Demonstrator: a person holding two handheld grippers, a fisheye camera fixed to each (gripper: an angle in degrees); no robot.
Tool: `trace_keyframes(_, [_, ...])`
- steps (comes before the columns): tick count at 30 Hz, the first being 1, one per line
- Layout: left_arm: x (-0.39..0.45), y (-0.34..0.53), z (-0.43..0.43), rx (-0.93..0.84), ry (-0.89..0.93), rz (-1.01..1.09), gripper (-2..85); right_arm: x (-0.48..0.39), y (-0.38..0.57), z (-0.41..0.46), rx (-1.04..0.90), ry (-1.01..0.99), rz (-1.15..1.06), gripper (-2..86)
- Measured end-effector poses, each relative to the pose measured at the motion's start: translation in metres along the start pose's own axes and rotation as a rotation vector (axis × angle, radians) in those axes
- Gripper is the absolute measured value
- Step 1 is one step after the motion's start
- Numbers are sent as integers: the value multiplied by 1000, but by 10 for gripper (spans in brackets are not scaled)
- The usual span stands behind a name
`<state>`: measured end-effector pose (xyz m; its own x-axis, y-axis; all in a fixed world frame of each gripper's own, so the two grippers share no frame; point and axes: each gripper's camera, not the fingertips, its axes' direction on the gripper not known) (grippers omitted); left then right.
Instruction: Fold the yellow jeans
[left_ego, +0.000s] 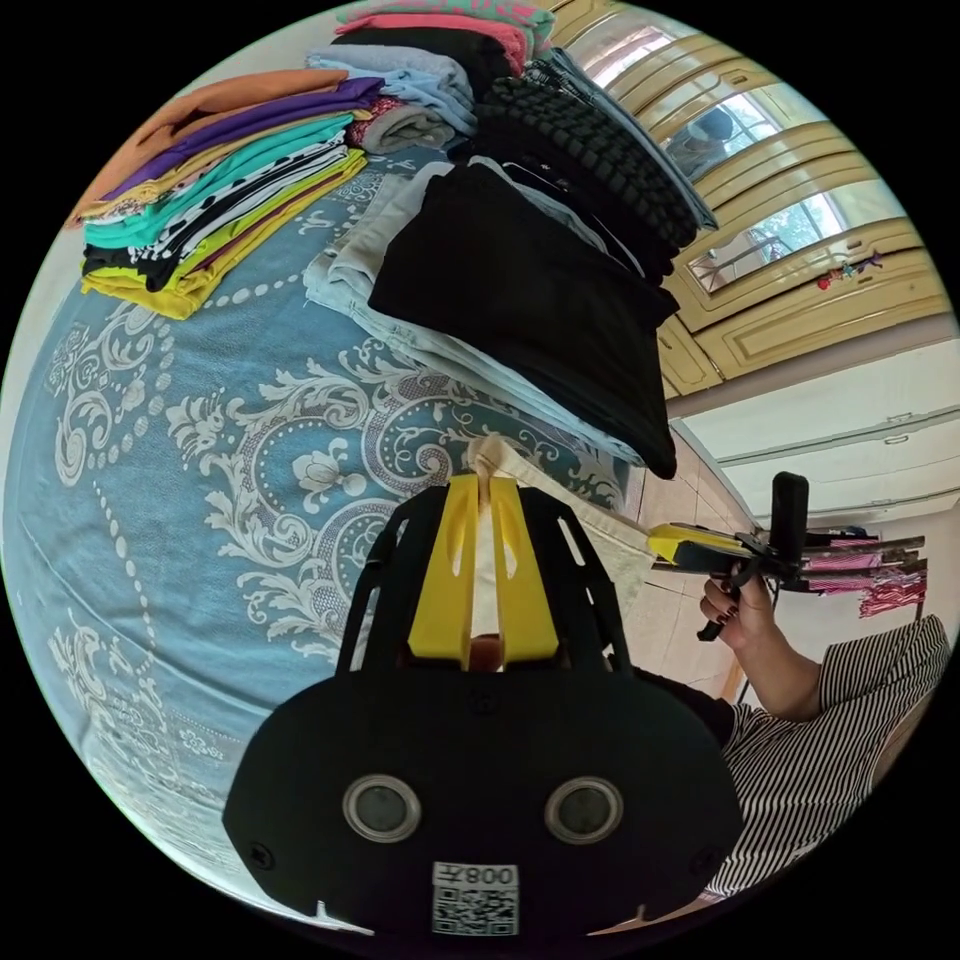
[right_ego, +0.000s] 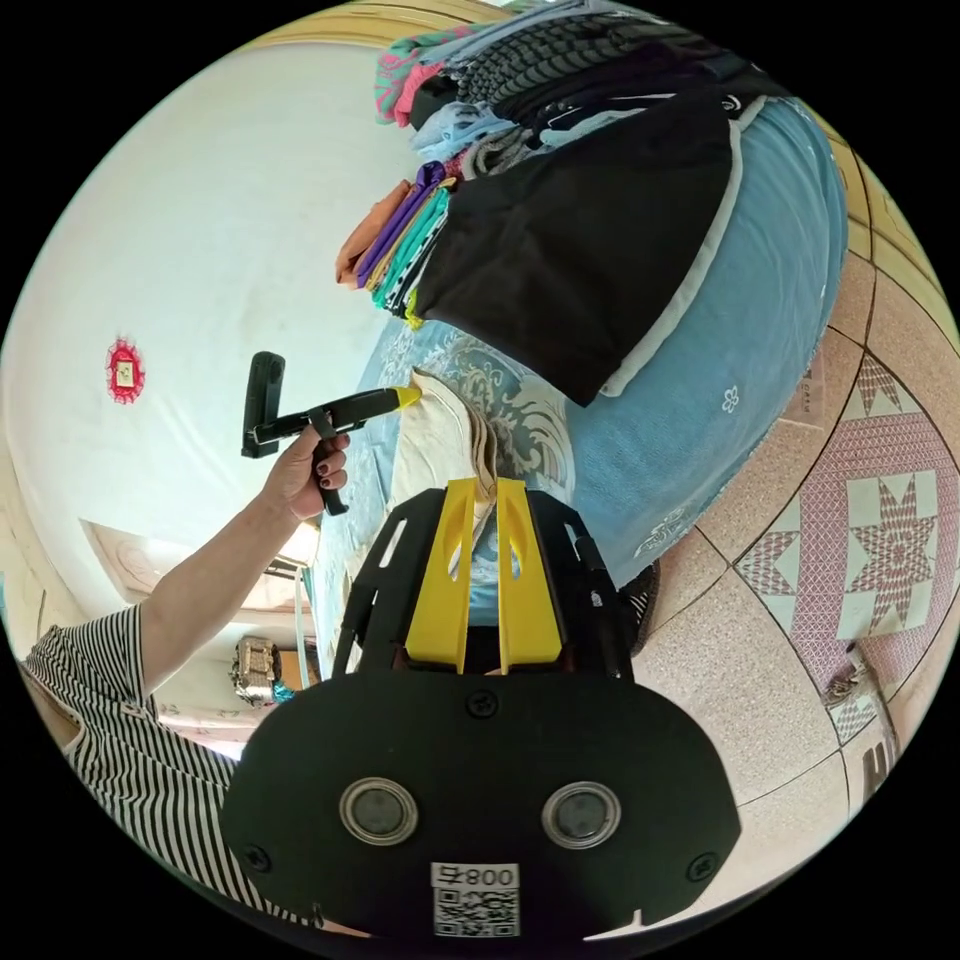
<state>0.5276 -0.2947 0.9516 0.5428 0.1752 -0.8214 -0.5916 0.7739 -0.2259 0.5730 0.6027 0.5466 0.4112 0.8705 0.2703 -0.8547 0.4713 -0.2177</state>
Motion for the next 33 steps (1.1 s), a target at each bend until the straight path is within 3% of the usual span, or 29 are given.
trace_keyframes(9, [3,68,-117,102,37,34,21,-54,15,-26,25,-80,-156,29])
trace_keyframes(18, [-9,190,-249,262,69,7,22,-136,44,-29,-19,-175,-364,29])
trace_keyframes(26, [-47,346,-349,402,100,-126,18,-216,83,7,-164,-272,-542,31])
trace_keyframes(33, [-86,449,-385,491,192,-274,17,-258,115,50,-310,-271,-622,32])
